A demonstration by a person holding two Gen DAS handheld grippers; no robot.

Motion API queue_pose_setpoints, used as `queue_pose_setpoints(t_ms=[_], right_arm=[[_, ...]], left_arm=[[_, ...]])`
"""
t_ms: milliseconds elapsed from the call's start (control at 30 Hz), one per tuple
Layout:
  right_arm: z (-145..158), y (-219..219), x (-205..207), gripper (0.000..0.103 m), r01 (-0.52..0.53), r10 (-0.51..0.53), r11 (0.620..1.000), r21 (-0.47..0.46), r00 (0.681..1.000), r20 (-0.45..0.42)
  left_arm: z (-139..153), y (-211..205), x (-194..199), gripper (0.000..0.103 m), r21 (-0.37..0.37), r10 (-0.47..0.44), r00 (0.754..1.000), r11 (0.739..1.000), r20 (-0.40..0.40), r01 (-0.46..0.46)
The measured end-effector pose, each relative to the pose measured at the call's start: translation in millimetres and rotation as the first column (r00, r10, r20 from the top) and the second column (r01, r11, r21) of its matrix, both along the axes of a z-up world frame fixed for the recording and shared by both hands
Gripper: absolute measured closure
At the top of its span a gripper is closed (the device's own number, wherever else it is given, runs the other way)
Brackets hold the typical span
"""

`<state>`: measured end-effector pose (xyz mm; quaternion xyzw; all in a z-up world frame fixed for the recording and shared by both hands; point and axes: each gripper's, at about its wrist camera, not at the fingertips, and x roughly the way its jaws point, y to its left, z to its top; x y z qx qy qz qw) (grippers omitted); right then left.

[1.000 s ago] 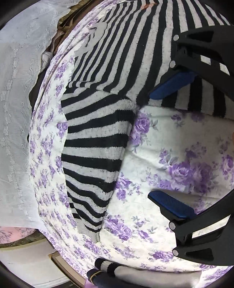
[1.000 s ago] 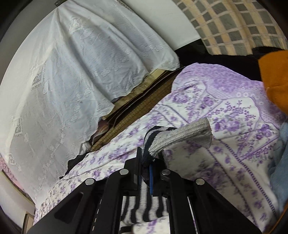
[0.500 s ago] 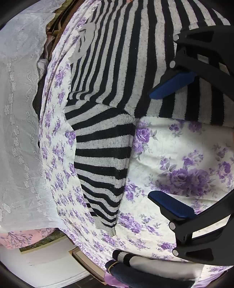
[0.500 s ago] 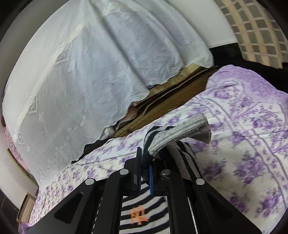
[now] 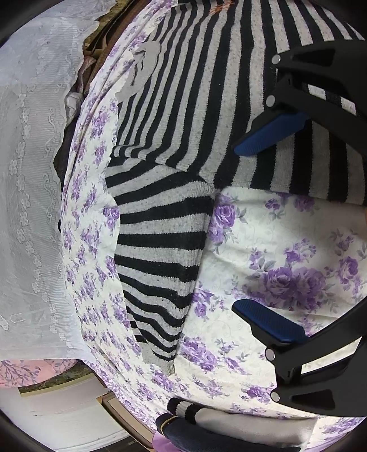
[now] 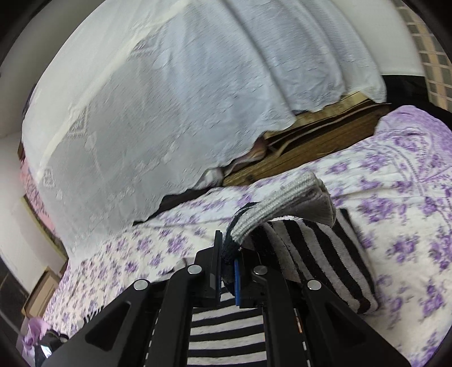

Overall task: Fold small clothes
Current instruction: 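Fold the held sleeve across the sweater body with the right gripper, then lay the sleeve cuff onto the sweater front and open the right gripper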

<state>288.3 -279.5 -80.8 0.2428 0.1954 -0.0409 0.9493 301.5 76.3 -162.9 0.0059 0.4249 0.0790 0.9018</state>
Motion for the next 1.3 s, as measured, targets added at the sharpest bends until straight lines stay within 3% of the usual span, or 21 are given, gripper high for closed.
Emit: queue_pose_setpoints(t_ms=[333,400,467,567,700,767,867,967,1033,1067,1100,1133,1167,1233,1300], right_arm=[[-43.2,75.4,31.3,0.096,-0.137,0.123,0.983,-0.118,0.985,-0.124],[-57.0,97.0,39.1,0.091,-0.189,0.153,0.965,-0.183,0.969,-0.195],[-76.3,116.6,49.4,0.083,-0.276,0.199,0.932,-0.234,0.932,-0.304],[-97.9,137.3,51.7,0.058,-0.382,0.256,0.886,-0.263,0.875,-0.412],[-83.9,136.3,31.0,0.051,-0.423,0.314,0.866,-0.266,0.875,-0.369],[-65.8,126.8,14.2,0.043,-0.422,0.341,0.867,-0.265,0.890,-0.304],[-46.5,104.8,9.8,0.043,-0.351,0.297,0.905,-0.240,0.926,-0.233],[-55.9,94.6,25.3,0.044,-0.274,0.216,0.941,-0.199,0.939,-0.269],[-78.8,100.5,43.7,0.044,-0.290,0.203,0.935,-0.202,0.909,-0.364],[-100.1,108.1,55.5,0.042,-0.325,0.210,0.925,-0.197,0.869,-0.448],[-112.5,113.8,59.2,0.041,-0.335,0.199,0.917,-0.219,0.856,-0.476],[-112.8,119.2,56.5,0.041,-0.327,0.182,0.907,-0.267,0.874,-0.451],[-109.1,121.6,55.8,0.041,-0.331,0.179,0.903,-0.275,0.870,-0.460],[-97.7,115.3,50.2,0.041,-0.352,0.237,0.912,-0.210,0.871,-0.431],[-78.2,101.0,37.0,0.041,-0.312,0.222,0.924,-0.219,0.908,-0.355]], left_arm=[[-1.6,5.3,4.1,0.004,-0.031,0.010,1.000,0.999,-0.021,-0.011],[-2.7,6.5,5.4,0.004,-0.036,0.012,1.000,0.999,-0.027,-0.013],[-4.1,7.2,6.5,0.004,-0.039,0.016,0.999,0.999,-0.035,-0.017],[-6.6,8.1,7.6,0.004,-0.039,0.020,0.999,0.999,-0.045,-0.022],[-8.9,7.7,8.1,0.004,-0.031,0.019,0.998,0.999,-0.052,-0.021],[-9.1,7.3,7.4,0.004,-0.027,0.019,0.998,0.999,-0.053,-0.020],[-9.7,5.9,7.8,0.004,-0.017,0.018,0.999,1.000,-0.051,-0.019],[-11.8,5.5,9.1,0.004,-0.012,0.019,0.998,1.000,-0.055,-0.020],[-13.1,6.5,10.2,0.004,-0.016,0.019,0.998,1.000,-0.061,-0.020],[-13.7,7.0,10.8,0.004,-0.019,0.018,0.998,1.000,-0.064,-0.020],[-14.1,7.6,11.3,0.004,-0.021,0.017,0.998,1.000,-0.065,-0.019],[-14.8,7.9,11.9,0.004,-0.020,0.016,0.998,1.000,-0.067,-0.018],[-15.3,8.1,11.8,0.004,-0.020,0.016,0.998,1.000,-0.069,-0.017],[-15.8,7.5,12.3,0.004,-0.020,0.016,0.997,1.000,-0.070,-0.017],[-15.4,6.8,12.3,0.004,-0.016,0.014,0.998,1.000,-0.065,-0.015]])
